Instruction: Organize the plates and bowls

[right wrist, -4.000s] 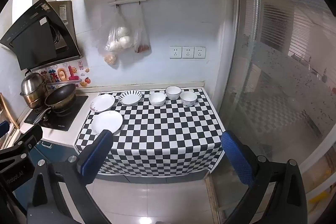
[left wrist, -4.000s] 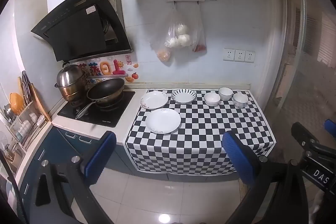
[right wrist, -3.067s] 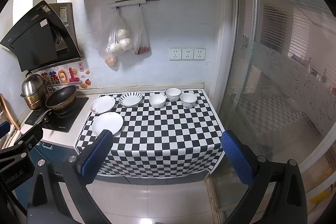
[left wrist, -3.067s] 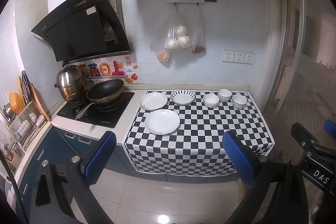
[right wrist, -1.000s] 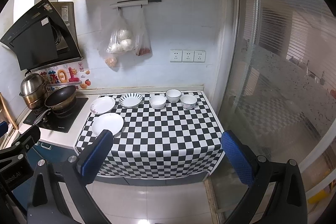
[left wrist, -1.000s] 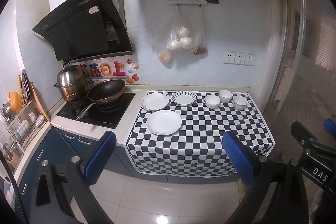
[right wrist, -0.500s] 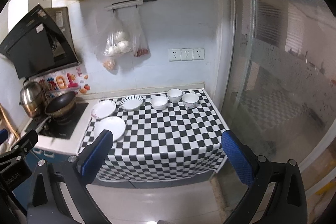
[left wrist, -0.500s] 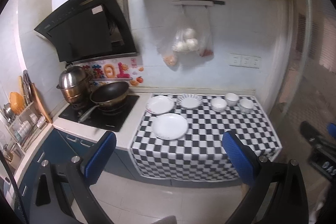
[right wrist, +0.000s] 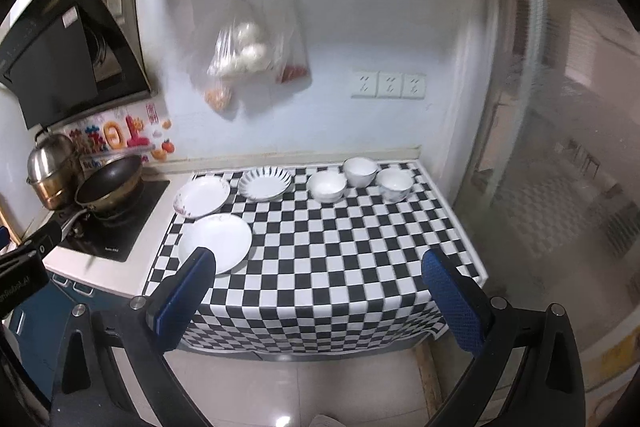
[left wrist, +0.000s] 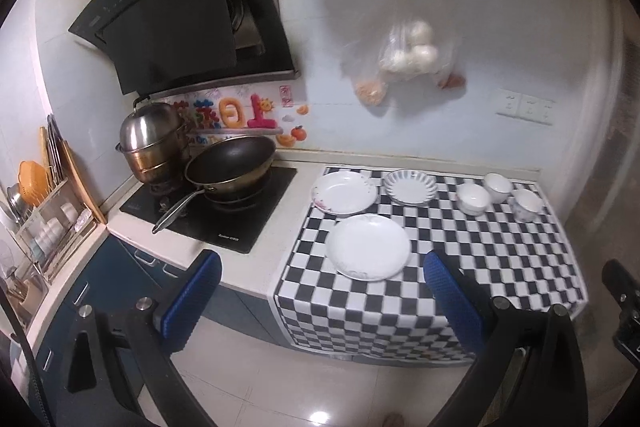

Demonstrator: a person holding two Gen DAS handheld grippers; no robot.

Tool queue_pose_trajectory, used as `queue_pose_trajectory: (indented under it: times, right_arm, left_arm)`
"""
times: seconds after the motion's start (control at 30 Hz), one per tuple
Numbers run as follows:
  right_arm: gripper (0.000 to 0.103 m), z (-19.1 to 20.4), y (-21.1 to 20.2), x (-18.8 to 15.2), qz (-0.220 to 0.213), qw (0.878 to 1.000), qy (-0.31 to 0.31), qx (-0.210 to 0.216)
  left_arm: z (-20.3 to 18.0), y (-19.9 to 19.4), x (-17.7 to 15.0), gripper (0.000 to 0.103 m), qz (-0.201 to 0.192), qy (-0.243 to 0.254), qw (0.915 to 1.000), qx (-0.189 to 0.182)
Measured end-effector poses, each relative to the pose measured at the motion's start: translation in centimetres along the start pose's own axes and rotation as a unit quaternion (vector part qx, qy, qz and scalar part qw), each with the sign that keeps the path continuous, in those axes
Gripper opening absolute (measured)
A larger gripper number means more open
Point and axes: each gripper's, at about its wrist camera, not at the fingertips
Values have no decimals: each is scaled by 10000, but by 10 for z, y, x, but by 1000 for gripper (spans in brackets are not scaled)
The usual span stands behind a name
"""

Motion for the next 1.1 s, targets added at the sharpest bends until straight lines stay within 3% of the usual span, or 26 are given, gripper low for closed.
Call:
queue_pose_trajectory:
  times: [0.37,0.57,0.7,0.9,1.0,1.07,1.1]
  right_arm:
    - [103,41,174,86,545,9977,-355,211]
    - [103,66,293,139,1239,9891,-633,477]
    - [103,86,369,164,1786,9774,-903,683]
    - [103,116,460,172,2416,9568,-1324,928]
    - [103,129,499,164,2803,9430,-1433,1078]
    - [103,136,527,154,3183,9280,-1444,1287]
    - [103,139,541,150,3373,9210,-1428,1325]
  left_arm:
    - [-24,128,59,103,543,-77,9977,407]
    - [-48,214,93,103,1190,-57,9915,530]
    - [-56,275,108,103,1673,-107,9851,392]
    - [-59,365,107,100,2536,-92,9673,29]
    - [-51,411,102,90,3083,-230,9506,-283]
    - [-40,442,96,71,3446,-391,9367,-477]
    - [-36,453,93,66,3594,-449,9305,-549]
Point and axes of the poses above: each gripper's, at about its wrist camera, not at the fingertips, and y roughly the way its jaws point, z to its left, x to its top, and after that the axes turned 12 degrees about z, right-handed
